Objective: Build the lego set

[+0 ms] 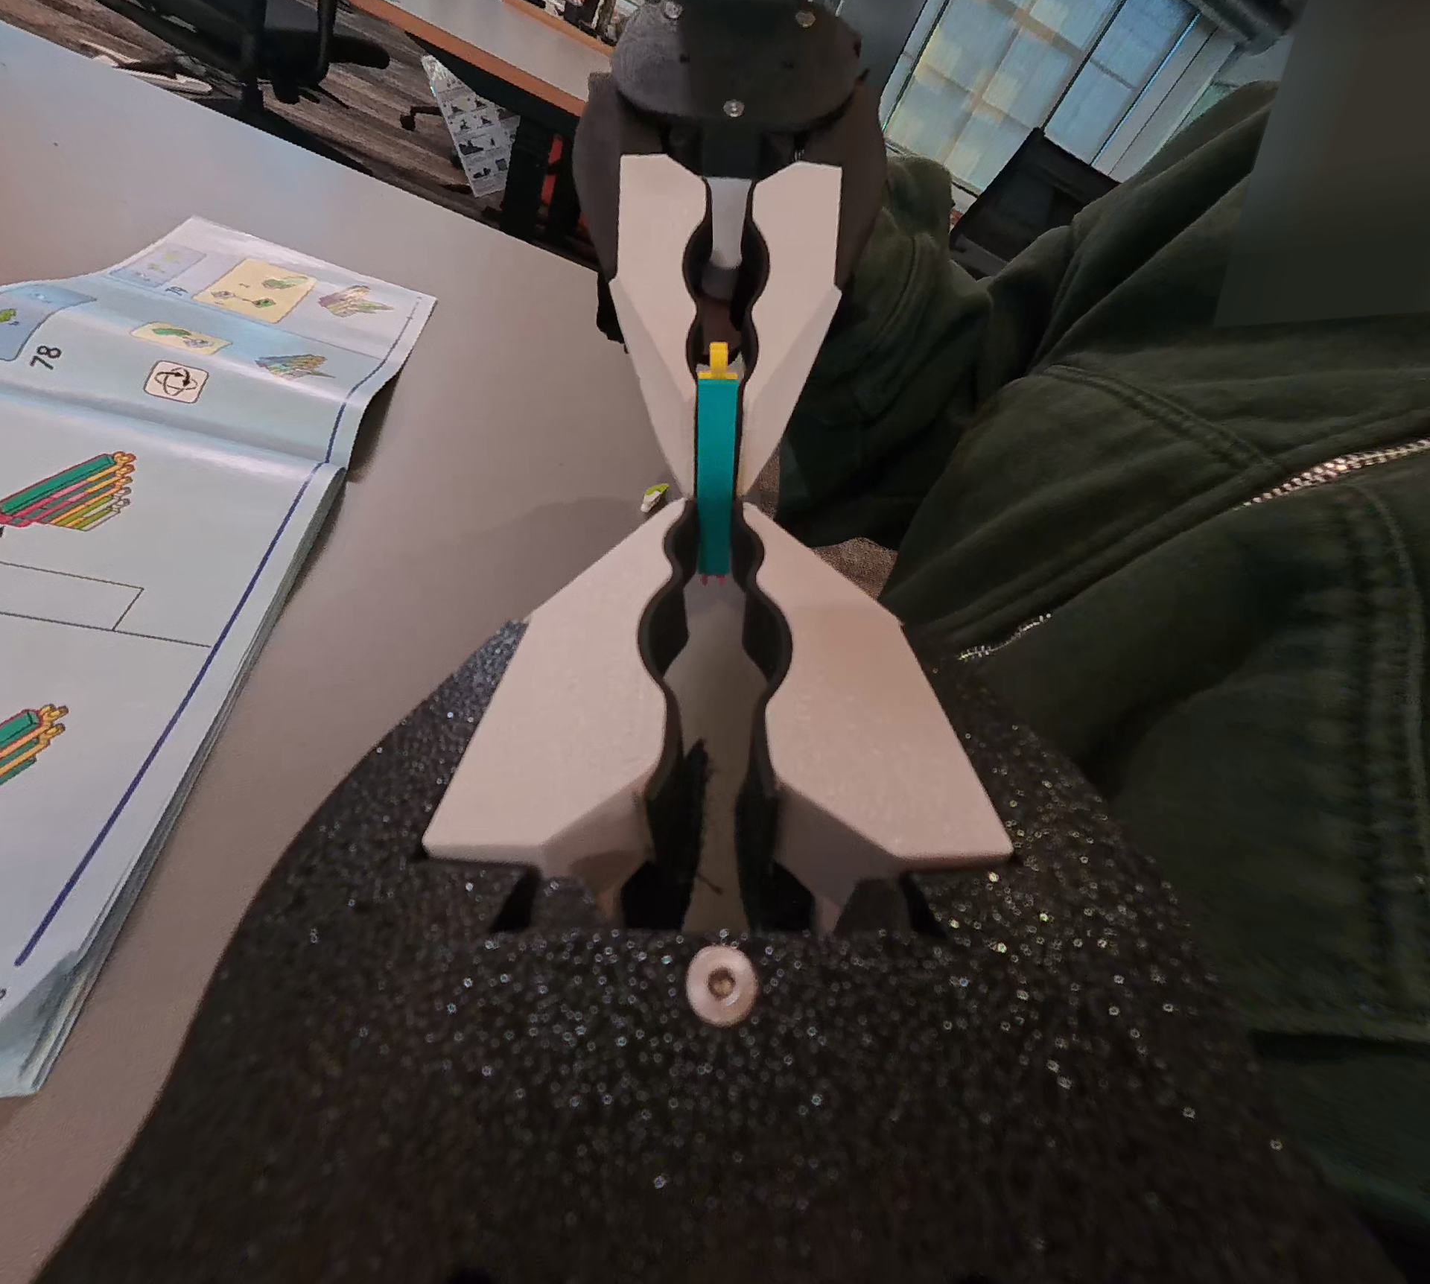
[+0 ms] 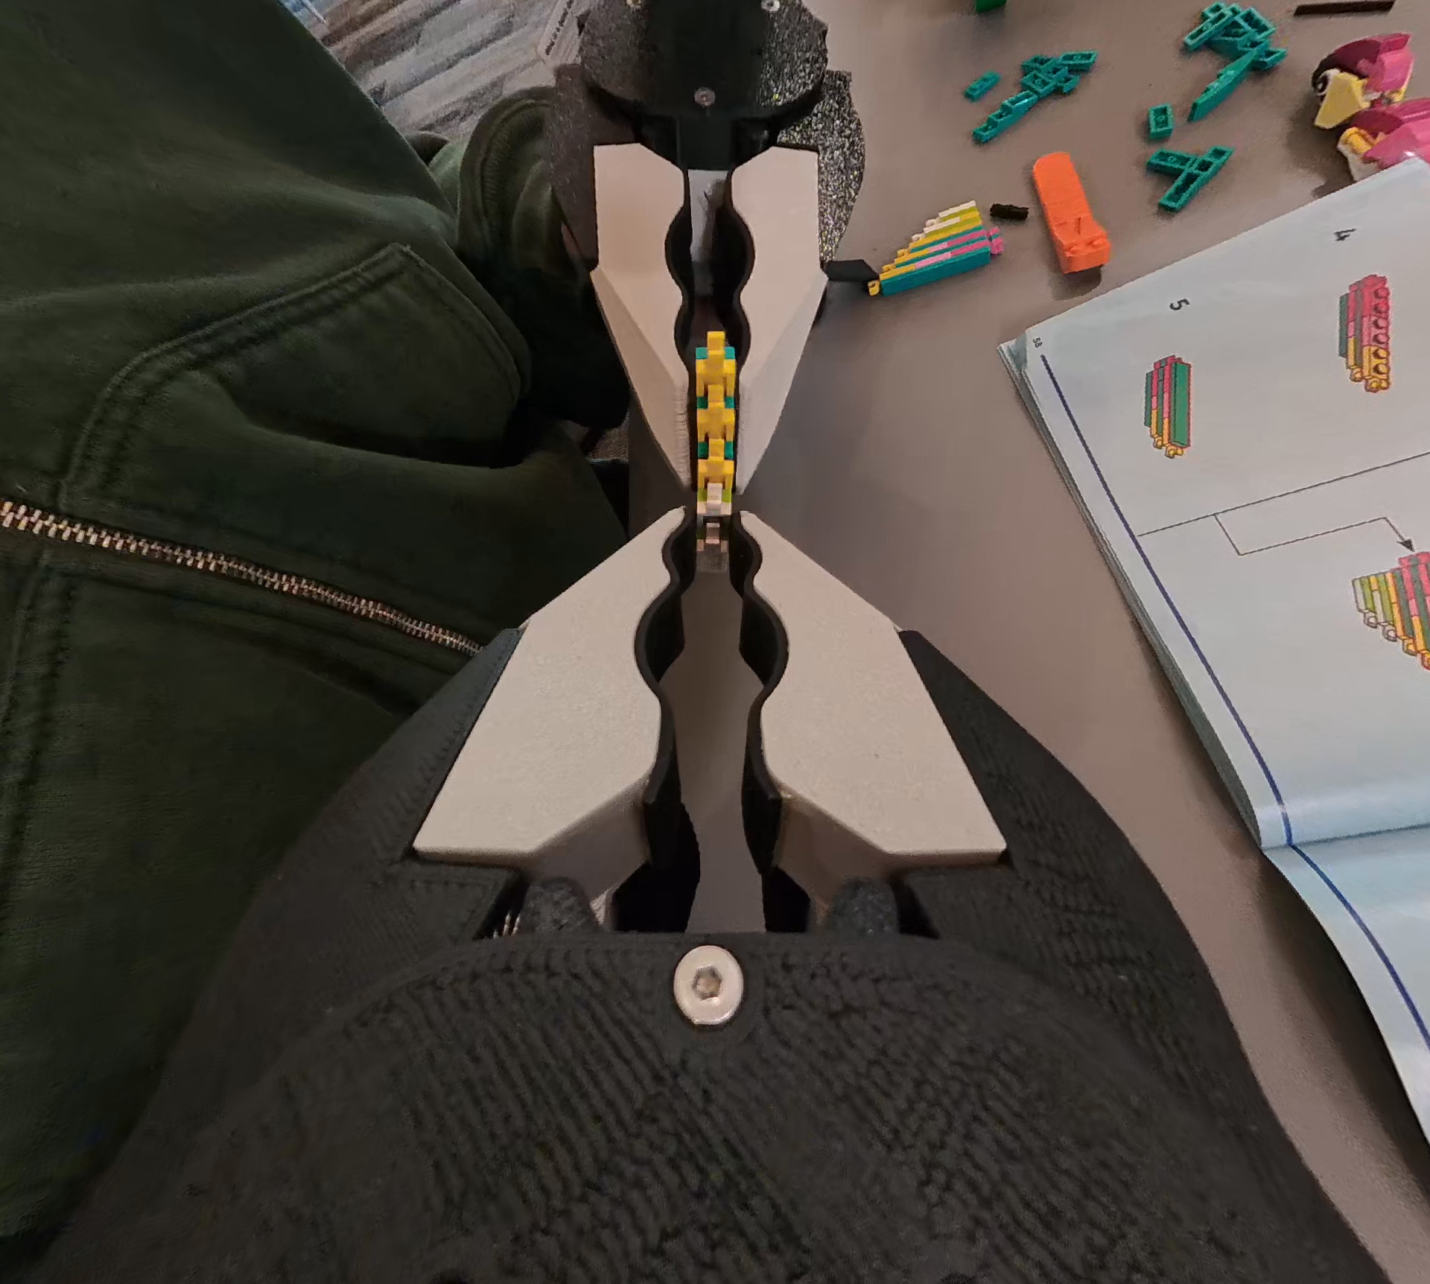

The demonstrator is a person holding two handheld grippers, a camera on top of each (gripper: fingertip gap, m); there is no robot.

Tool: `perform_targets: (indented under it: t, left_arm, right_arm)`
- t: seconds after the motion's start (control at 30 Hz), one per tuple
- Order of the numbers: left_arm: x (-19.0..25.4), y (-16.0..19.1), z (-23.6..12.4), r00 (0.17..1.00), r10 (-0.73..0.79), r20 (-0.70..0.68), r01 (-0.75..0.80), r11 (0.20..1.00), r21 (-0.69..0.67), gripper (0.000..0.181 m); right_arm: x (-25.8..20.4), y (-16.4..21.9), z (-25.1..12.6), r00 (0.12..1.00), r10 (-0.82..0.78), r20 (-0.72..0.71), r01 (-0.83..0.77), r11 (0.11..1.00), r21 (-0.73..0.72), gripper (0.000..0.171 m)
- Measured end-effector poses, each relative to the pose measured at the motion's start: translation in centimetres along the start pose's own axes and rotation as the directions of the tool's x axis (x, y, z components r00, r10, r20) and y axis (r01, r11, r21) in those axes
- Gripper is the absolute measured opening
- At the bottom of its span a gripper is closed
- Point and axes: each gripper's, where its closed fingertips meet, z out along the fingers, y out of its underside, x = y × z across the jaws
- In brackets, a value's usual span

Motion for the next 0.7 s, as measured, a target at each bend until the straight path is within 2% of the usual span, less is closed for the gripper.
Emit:
perform_targets:
  t: [0.47,0.7]
  left_arm:
    - [0.1,0.8,0.9,0.999,0.032,-0.014,-0.033,0.996,-0.078,0.005]
    - [-0.5,2.7,1.8,0.987,0.155,0.037,-0.137,0.942,-0.305,0.005]
  right_arm:
    - [-0.1,0.9,-0.1,1.000,-0.015,0.012,0.016,0.998,-0.060,0.006]
    - [0.3,2.6,0.2,0.996,-0.089,-0.015,0.082,0.960,-0.268,0.006]
